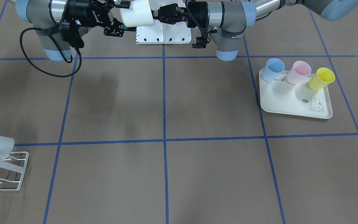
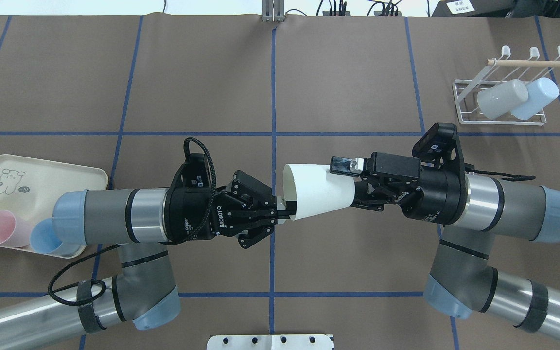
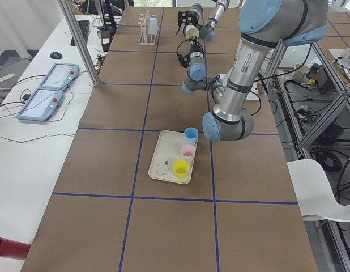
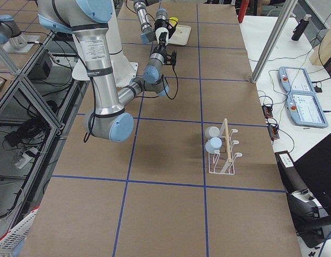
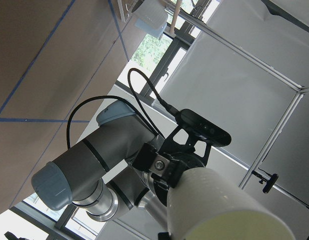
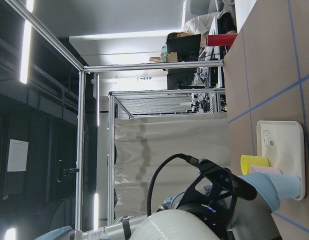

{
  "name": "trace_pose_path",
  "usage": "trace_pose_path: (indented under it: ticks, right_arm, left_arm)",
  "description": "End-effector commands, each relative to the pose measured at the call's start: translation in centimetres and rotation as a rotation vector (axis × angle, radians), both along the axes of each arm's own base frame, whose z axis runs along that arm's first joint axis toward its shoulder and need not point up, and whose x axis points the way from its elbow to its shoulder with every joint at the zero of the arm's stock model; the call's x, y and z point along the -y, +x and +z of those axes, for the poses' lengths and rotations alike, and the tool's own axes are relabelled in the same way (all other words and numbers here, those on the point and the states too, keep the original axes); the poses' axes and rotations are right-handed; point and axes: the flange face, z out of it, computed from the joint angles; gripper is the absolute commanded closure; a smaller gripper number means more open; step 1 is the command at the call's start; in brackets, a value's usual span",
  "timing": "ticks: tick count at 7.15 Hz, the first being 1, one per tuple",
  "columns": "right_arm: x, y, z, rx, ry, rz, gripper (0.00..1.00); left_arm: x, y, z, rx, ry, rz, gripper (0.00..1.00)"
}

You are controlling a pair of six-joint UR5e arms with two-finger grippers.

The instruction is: Transfer IKEA cup to right arm and place on rack

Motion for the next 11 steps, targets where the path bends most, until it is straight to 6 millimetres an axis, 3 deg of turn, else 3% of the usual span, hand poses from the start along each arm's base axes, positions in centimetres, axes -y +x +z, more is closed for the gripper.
trace_pose_path:
  ticks: [1, 2, 3, 4, 5, 7, 8, 10, 11]
  right_arm:
    - [0.0, 0.1, 0.0, 0.005, 0.003, -0.001, 0.65]
    - [0.0, 0.1, 0.0, 0.007, 0.003, 0.000, 0.81]
    - [0.1, 0.2, 0.0, 0.007, 0.003, 0.005, 0.84]
    - [1.1, 1.0, 0.3, -0.013, -0.006, 0.039, 0.84]
    - [3.6, 2.4, 0.8, -0.081, -0.034, 0.112, 0.84]
    - [8.5, 4.9, 3.4, -0.308, -0.043, 0.306, 0.84]
    - [11.4, 6.8, 4.1, -0.426, -0.052, 0.393, 0.84]
    - [17.9, 12.4, 5.4, -0.721, -0.067, 0.473, 0.83]
    - [20.4, 16.3, 6.4, -0.865, -0.033, 0.498, 0.83]
  left_arm:
    - [0.0, 0.0, 0.1, -0.004, 0.002, -0.003, 0.77]
    - [0.0, 0.0, 0.1, -0.004, 0.008, -0.012, 0.33]
    - [0.7, -0.3, -0.1, -0.020, -0.027, -0.049, 0.00]
    - [1.8, -1.8, -0.4, -0.047, -0.089, -0.130, 0.00]
    - [4.6, -3.7, 1.1, 0.002, -0.104, -0.201, 0.00]
    - [12.5, -10.4, 2.8, 0.223, -0.096, -0.299, 0.00]
    - [16.1, -14.7, 4.1, 0.317, -0.071, -0.345, 0.00]
    - [21.5, -21.3, 5.1, 0.607, 0.065, -0.422, 0.00]
    - [23.7, -25.3, 7.6, 0.739, 0.147, -0.446, 0.00]
